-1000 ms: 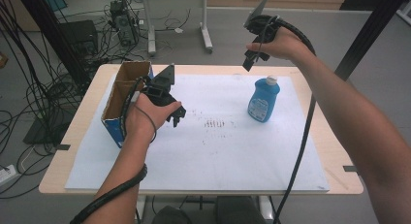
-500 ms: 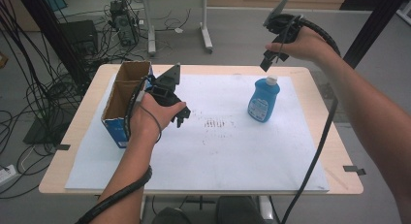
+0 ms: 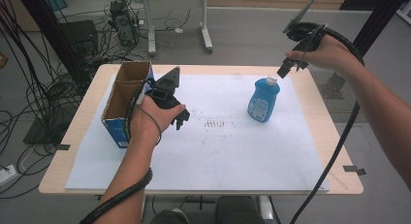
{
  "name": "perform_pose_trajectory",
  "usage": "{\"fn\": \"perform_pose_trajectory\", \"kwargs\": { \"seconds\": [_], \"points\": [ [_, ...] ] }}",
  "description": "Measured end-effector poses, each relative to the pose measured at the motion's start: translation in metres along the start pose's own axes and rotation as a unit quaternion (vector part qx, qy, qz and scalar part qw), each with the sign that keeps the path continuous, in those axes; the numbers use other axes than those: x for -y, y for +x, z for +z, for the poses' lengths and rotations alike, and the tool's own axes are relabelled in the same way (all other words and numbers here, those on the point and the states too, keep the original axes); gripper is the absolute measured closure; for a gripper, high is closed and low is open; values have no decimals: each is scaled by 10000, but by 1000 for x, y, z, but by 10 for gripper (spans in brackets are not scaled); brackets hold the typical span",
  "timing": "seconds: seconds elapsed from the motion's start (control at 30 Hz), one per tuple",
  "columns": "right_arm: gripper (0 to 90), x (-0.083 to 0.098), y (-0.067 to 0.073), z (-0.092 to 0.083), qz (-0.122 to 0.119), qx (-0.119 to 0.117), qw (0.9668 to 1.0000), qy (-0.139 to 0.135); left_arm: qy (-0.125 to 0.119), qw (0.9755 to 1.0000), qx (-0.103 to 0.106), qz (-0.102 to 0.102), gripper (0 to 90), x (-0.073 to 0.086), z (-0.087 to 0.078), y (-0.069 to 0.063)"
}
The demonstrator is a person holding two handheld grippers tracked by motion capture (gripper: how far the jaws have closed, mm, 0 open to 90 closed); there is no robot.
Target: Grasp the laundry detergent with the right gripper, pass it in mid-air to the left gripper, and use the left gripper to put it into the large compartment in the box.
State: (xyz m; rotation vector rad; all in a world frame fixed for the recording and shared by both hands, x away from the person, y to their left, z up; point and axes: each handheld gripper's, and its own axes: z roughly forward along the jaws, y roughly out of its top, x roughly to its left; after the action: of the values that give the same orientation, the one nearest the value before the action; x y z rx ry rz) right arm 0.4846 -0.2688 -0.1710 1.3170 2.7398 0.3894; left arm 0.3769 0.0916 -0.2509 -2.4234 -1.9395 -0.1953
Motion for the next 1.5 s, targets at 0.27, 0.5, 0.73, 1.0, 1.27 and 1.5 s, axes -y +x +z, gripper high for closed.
{"fn": "perform_pose_trajectory", "kwargs": {
  "seconds": [0.27,0.5,0.73,1.0,1.27,1.5],
  "points": [
    [73,22,-10,7,-27,-43,9999,-122,-5,10000,-9,41,62,-3,2,-2],
    [63,43,-17,24,-174,-74,9995,-245,-22,10000,27,75,62,-3,0,-3],
    [56,57,-22,43,-241,-147,9979,-578,-25,10000,44,48,58,-1,2,-2],
    [54,73,-25,71,-258,-340,9929,-1107,15,10000,64,37,58,-2,6,1],
    [51,83,-31,95,-296,-484,9868,-1514,54,9999,71,49,60,-7,11,-1],
    [48,87,-30,109,-373,-508,9803,-1872,56,10000,50,40,59,-10,12,-3]
  ]
}}
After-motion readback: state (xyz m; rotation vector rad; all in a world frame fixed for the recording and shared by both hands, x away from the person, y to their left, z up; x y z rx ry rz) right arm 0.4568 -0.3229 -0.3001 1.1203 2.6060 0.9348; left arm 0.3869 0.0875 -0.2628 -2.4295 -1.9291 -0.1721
